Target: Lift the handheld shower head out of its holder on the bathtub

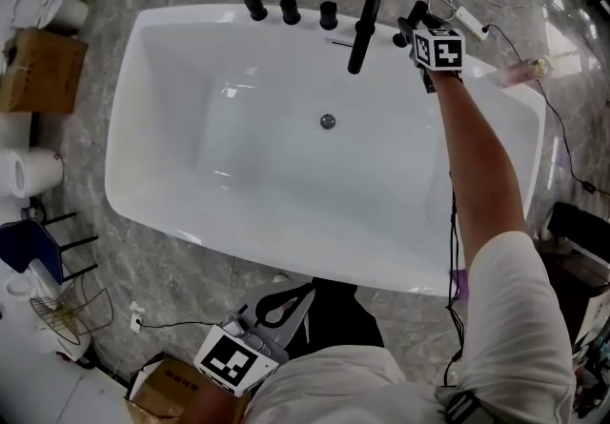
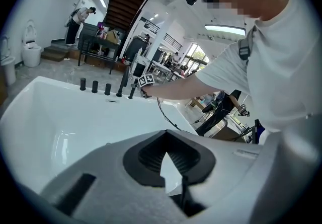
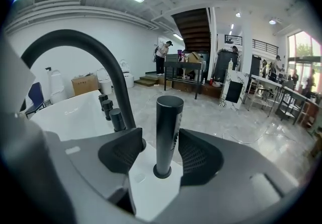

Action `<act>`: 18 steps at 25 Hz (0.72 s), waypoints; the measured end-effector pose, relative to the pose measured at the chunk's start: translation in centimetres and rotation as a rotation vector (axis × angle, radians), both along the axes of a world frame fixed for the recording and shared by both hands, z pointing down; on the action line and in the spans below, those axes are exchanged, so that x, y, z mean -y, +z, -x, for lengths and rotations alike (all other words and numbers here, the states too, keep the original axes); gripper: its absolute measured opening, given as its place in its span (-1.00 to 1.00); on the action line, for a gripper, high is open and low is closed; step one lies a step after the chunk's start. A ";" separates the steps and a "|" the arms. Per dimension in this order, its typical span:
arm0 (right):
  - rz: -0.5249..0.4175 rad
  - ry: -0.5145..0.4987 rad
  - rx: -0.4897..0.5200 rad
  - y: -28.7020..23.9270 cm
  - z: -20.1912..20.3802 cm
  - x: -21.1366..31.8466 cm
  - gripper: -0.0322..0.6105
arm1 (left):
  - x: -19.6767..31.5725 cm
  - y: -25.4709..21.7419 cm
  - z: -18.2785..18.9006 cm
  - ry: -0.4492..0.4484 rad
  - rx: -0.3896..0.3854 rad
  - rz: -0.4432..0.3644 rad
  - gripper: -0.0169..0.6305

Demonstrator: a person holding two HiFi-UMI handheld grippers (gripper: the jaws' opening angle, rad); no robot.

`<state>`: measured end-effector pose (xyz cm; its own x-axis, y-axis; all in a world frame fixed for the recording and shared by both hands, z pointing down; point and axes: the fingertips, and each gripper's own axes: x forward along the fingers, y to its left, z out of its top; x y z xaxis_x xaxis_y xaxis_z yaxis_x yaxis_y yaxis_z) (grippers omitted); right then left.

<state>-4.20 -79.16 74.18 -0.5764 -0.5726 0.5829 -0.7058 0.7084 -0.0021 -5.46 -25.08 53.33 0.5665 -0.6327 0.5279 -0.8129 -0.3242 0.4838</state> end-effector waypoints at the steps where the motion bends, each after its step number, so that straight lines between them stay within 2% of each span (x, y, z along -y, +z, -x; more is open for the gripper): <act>1: 0.005 0.006 0.002 0.4 0.1 0.1 -0.15 | -0.1 0.1 0.0 -0.001 -0.002 0.001 -0.92; 4: 0.016 0.033 -0.007 1.1 0.0 0.7 -0.19 | -0.1 0.7 0.1 -0.010 -0.006 0.011 -0.92; 9: 0.027 0.074 -0.012 2.4 -0.2 1.2 -0.45 | -0.5 1.4 0.4 -0.010 -0.005 0.025 -0.92; 18: 0.011 0.072 -0.013 2.1 -0.4 0.7 -0.45 | -0.7 1.4 0.9 -0.032 -0.007 0.013 -0.92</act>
<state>-3.82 -79.81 76.30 -0.5261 -0.6064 0.5963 -0.7552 0.6555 0.0002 -6.32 -24.36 54.77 0.5499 -0.6435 0.5324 -0.8193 -0.2920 0.4934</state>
